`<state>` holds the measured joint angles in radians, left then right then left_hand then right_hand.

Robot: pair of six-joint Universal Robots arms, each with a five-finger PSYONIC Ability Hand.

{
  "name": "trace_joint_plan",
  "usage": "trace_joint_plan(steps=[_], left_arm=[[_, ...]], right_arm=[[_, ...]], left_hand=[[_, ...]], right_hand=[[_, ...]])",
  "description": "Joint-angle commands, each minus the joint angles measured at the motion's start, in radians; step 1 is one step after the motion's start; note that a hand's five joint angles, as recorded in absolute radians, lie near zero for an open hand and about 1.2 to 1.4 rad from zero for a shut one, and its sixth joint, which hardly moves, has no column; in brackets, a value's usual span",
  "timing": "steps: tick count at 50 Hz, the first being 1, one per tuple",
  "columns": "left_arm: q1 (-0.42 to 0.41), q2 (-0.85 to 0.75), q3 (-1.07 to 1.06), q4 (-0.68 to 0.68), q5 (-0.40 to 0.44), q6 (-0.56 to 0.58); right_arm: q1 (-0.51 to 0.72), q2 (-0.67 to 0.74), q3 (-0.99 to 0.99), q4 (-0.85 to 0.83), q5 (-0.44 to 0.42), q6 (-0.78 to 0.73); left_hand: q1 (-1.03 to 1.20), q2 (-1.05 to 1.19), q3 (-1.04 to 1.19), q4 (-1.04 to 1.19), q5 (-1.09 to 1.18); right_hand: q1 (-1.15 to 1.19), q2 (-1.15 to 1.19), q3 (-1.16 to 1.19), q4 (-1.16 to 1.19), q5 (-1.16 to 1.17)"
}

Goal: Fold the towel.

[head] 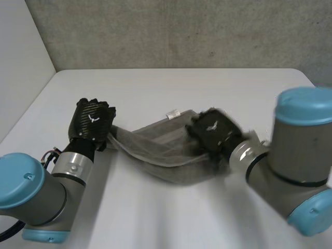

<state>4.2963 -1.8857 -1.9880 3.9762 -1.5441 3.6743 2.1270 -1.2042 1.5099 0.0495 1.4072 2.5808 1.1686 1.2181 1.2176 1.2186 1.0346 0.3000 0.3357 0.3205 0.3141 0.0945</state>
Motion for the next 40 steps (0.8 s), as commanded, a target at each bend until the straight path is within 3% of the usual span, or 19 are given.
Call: trace_joint_plan(steps=[1,5,10,18,31,40], left_arm=[[0.005,0.033,-0.011,-0.002,-0.001,0.000],[0.003,0.043,-0.025,-0.002,0.001,0.000],[-0.006,0.053,-0.043,0.000,0.001,0.004],[-0.006,0.054,-0.049,-0.006,0.001,0.003],[-0.003,0.048,-0.049,-0.008,-0.001,0.003],[-0.001,0.048,-0.049,-0.009,-0.001,0.003]], right_arm=[[-0.150,-0.098,-0.010,-0.046,-0.017,0.214],[-0.257,-0.097,-0.031,-0.031,-0.112,0.265],[-0.300,-0.026,-0.080,0.025,-0.212,0.272],[-0.309,0.040,-0.091,0.226,-0.221,0.230],[-0.403,-0.087,0.164,0.139,-0.248,0.214],[-0.486,-0.159,0.303,0.116,-0.346,0.208]], left_hand=[[0.228,0.178,0.179,0.178,0.187],[0.228,0.178,0.179,0.178,0.187],[0.228,0.178,0.179,0.178,0.187],[0.228,0.178,0.179,0.178,0.187],[0.228,0.178,0.179,0.178,0.187],[0.228,0.178,0.179,0.178,0.187]], right_hand=[[-0.059,-0.095,-0.080,-0.073,-0.028],[-0.024,-0.060,-0.045,-0.038,0.007],[0.067,0.031,0.046,0.052,0.097],[0.137,0.101,0.117,0.123,0.168],[0.149,0.113,0.129,0.135,0.180],[0.149,0.113,0.129,0.135,0.180]])
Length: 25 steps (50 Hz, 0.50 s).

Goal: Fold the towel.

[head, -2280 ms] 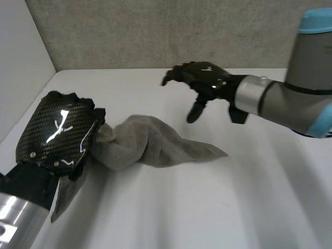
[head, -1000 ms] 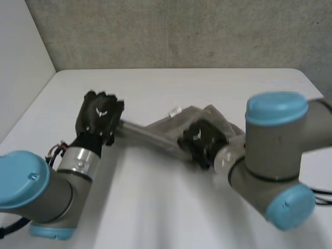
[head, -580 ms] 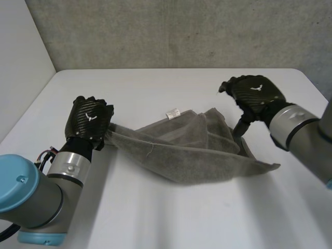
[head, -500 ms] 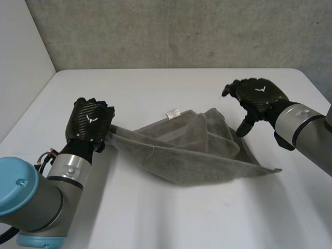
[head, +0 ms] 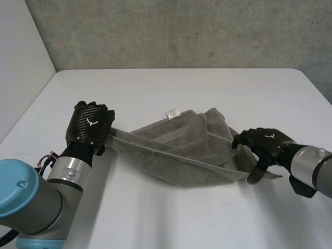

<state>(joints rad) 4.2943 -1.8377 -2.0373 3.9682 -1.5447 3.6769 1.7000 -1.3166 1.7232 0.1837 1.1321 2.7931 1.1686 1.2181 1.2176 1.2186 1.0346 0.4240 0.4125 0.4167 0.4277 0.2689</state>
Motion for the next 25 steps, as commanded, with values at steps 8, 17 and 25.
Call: trace_joint_plan(steps=[8,17,25], left_arm=[[0.001,-0.002,-0.001,-0.007,0.000,0.000],[0.002,-0.002,-0.001,-0.014,0.000,0.000],[0.007,0.003,-0.001,-0.017,0.000,0.000]], right_arm=[[-0.077,-0.081,0.174,-0.072,-0.101,-0.029],[-0.053,0.034,0.205,-0.246,-0.077,-0.033],[-0.045,0.082,0.144,-0.268,-0.002,-0.033]], left_hand=[[0.228,0.178,0.179,0.178,0.187],[0.228,0.178,0.179,0.178,0.187],[0.228,0.178,0.179,0.178,0.187]], right_hand=[[0.028,0.039,0.035,0.024,0.009],[0.250,0.262,0.258,0.247,0.231],[0.970,0.982,0.977,0.966,0.951]])
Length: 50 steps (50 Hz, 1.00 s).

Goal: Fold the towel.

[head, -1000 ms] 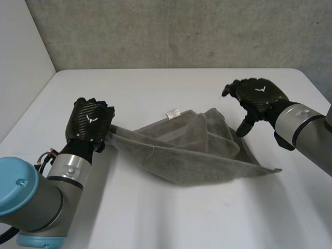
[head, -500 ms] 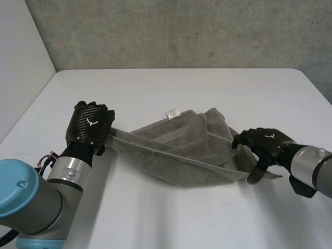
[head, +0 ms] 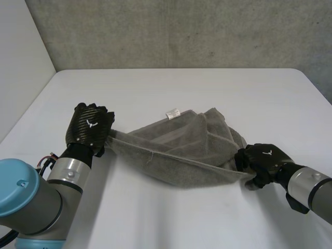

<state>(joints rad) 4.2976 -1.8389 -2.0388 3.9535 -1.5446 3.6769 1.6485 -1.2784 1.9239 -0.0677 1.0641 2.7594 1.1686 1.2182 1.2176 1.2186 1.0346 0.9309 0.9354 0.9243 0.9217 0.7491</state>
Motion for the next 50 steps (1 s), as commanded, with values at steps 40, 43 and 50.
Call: trace_joint_plan(steps=[40,43,50], left_arm=[[-0.002,-0.118,0.633,-0.835,0.000,0.112],[-0.002,-0.215,0.737,-0.779,0.000,0.159],[-0.002,-0.244,0.917,-0.459,-0.003,0.178]], right_arm=[[0.190,0.146,-0.978,0.780,0.244,-0.402],[0.212,0.197,-1.039,0.736,0.284,-0.389],[0.238,0.285,-1.347,0.383,0.434,-0.184]], left_hand=[[0.228,0.178,0.179,0.178,0.187],[0.228,0.178,0.179,0.178,0.187],[0.228,0.178,0.179,0.178,0.187]], right_hand=[[0.465,0.461,0.472,0.475,0.473],[0.465,0.461,0.472,0.475,0.473],[0.465,0.461,0.472,0.475,0.473]])
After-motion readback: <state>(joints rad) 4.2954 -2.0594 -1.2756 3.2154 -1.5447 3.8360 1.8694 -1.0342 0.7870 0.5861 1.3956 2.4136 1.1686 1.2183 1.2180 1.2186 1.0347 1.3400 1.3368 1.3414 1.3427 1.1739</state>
